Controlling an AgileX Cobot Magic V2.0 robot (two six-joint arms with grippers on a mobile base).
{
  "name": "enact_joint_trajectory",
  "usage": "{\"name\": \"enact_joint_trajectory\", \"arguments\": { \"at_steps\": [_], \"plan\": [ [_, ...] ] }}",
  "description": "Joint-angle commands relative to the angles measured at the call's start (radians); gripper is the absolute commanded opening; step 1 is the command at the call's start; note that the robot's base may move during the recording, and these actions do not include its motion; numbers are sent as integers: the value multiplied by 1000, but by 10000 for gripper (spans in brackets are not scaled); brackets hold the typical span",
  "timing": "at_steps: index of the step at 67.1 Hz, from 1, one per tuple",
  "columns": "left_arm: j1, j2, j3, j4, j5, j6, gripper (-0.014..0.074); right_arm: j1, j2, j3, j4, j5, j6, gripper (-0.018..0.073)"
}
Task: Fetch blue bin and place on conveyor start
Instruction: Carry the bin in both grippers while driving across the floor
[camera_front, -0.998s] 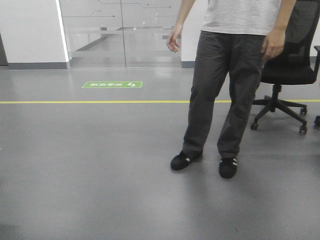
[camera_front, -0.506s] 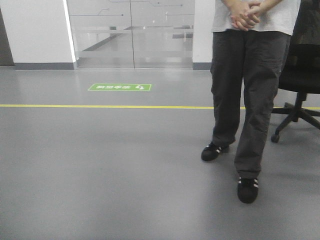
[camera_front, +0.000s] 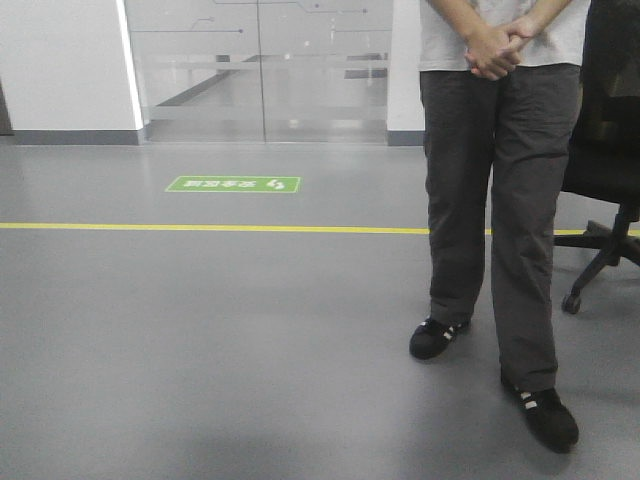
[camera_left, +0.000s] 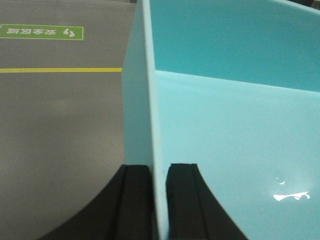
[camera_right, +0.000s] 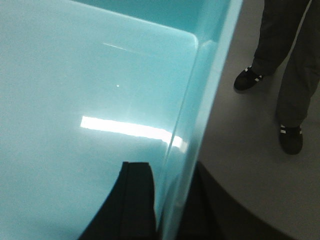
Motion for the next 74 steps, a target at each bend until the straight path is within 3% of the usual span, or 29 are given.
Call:
{"name": "enact_joint_trajectory", "arguments": {
  "at_steps": [1, 52, 74],
  "plan": [
    [-3, -17, -9, -16, -77, -2, -111, -7, -6, -7, -31, -30, -36, -153],
    [-3, -17, -9, -16, -82, -2, -111, -7, 15, -7, -31, -392, -36, -153],
    [-3, -17, -9, -16, -82, -2, -111, -7, 15, -7, -31, -425, -36, -153]
  ]
}}
